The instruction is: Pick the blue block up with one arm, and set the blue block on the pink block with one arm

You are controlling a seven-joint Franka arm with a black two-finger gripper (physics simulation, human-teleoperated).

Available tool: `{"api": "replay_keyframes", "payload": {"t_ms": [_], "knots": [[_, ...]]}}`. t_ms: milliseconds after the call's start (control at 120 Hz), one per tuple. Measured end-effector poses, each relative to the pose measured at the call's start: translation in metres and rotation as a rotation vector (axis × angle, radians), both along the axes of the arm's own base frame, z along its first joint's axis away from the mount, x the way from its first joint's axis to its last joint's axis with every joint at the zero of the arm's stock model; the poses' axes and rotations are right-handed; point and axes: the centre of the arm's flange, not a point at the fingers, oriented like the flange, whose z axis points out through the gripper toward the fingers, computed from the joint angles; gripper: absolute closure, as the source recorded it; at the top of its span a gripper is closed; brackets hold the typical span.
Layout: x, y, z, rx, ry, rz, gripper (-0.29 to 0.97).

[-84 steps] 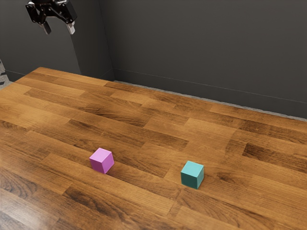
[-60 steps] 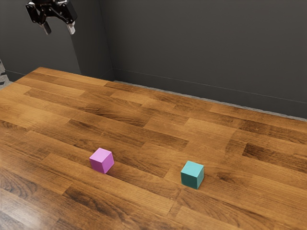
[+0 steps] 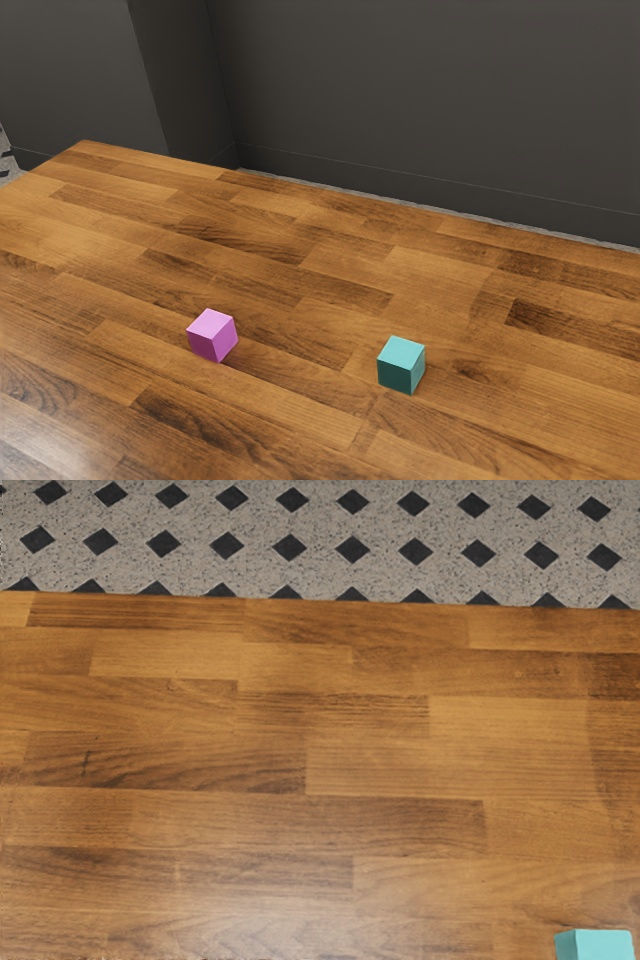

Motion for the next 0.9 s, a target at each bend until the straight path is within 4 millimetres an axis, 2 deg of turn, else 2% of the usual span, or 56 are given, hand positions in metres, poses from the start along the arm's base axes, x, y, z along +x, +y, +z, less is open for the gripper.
{"api": "replay_keyframes", "payload": {"t_ms": [117, 158, 225, 300, 358, 408, 442, 567, 625, 675, 800, 842, 900], "knots": [[0.005, 0.006, -0.007, 0.002, 0.014, 0.017, 0.02], [0.011, 0.006, -0.016, -0.001, 0.037, 0.017, 0.02], [0.024, 0.001, -0.044, -0.009, 0.103, 0.007, 0.02], [0.004, -0.025, -0.064, -0.002, 0.157, -0.059, 0.02], [0.002, -0.049, -0.112, 0.002, 0.240, -0.111, 0.02], [0.009, -0.069, -0.174, 0.006, 0.330, -0.146, 0.02], [0.013, -0.084, -0.206, 0.013, 0.368, -0.167, 0.02], [0.037, -0.150, -0.287, 0.031, 0.440, -0.200, 0.02], [0.051, -0.180, -0.336, 0.030, 0.468, -0.193, 0.02], [0.052, -0.197, -0.378, 0.027, 0.487, -0.180, 0.02], [0.062, -0.233, -0.463, 0.029, 0.490, -0.133, 0.02], [0.066, -0.242, -0.479, 0.015, 0.471, -0.109, 0.02], [0.072, -0.251, -0.488, -0.011, 0.436, -0.074, 0.02]]}}
